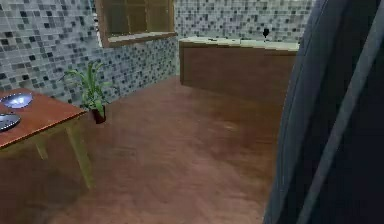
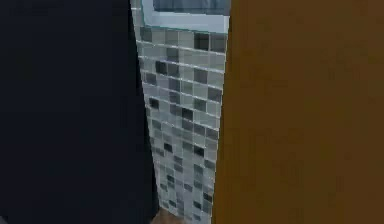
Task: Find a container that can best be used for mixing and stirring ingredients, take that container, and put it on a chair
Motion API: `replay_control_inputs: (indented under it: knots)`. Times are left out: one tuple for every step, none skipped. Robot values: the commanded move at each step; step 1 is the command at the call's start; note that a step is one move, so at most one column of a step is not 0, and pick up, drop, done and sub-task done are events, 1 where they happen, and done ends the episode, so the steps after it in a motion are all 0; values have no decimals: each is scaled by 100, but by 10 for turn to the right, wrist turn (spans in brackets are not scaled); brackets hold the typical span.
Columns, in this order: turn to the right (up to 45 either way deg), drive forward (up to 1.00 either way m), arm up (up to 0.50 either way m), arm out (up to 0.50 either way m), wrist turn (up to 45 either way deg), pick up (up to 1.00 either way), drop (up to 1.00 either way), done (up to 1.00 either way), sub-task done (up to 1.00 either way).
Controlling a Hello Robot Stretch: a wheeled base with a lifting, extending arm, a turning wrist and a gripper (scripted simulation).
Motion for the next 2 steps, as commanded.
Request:
replay_control_inputs:
  knots:
    - [-450,0,0,0,0,0,0,0,0]
    - [-120,0,0,0,0,0,0,0,0]
